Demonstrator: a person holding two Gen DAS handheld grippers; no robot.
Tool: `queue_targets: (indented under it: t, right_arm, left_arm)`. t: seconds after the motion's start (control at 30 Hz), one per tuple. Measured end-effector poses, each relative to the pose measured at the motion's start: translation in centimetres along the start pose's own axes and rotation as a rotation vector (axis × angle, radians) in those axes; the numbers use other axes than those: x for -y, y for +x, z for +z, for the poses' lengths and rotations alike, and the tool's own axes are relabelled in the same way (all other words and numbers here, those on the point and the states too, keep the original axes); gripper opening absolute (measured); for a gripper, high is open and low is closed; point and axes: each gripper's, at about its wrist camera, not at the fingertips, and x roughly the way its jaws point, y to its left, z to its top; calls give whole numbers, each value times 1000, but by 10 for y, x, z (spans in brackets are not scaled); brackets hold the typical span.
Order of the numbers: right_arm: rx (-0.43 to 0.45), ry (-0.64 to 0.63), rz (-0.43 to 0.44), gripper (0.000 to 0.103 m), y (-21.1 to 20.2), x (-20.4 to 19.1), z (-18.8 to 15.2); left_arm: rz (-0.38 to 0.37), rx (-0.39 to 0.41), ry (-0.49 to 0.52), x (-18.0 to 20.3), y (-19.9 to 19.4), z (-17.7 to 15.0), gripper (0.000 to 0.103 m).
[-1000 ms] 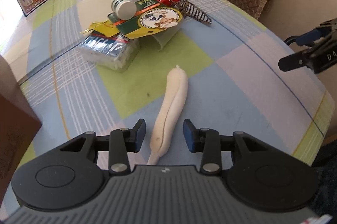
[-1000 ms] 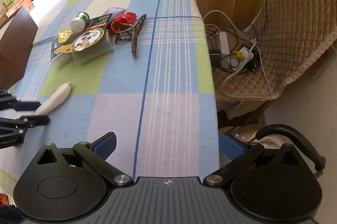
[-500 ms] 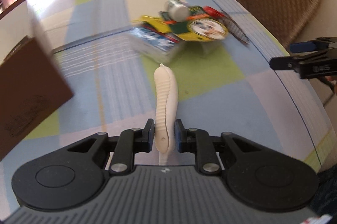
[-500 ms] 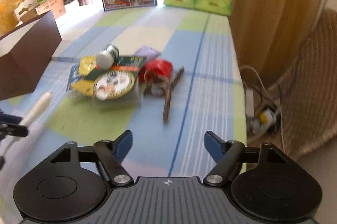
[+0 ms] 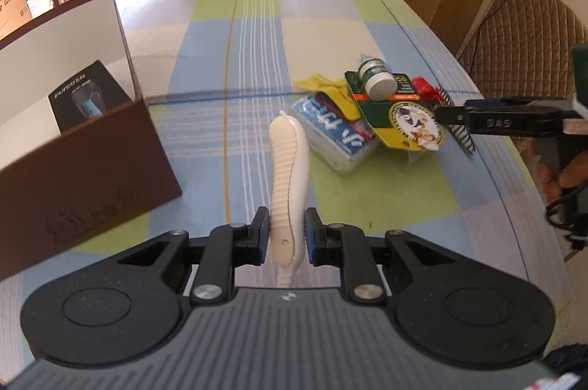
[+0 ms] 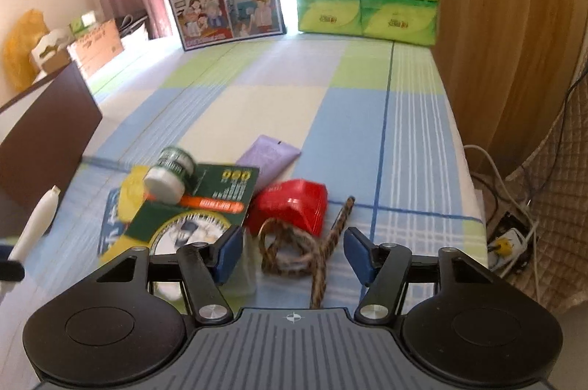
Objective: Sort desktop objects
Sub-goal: 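Lift the toothbrush with the left tool while the right tool grasps the braided hair tie, then carry the toothbrush and hair tie over the brown box with both tools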
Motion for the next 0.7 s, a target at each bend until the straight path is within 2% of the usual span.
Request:
queue_targets:
  t: [0.1, 0.23, 0.5, 0.7]
  right_arm:
    - [-21, 27, 4, 48, 3, 6, 1]
    - [-72, -34, -27, 39, 8, 4, -9]
    - [-66, -12, -43, 38, -14, 9, -28]
    - [-34, 18, -22, 38, -55, 7, -32]
  left_arm:
    - [-5, 6, -1, 3, 1, 4, 16]
    - [-10, 2, 2, 5, 3, 4, 16]
    - [-14, -7, -2, 5, 5, 2, 16]
    - [-23, -4, -15, 4, 2, 2, 16]
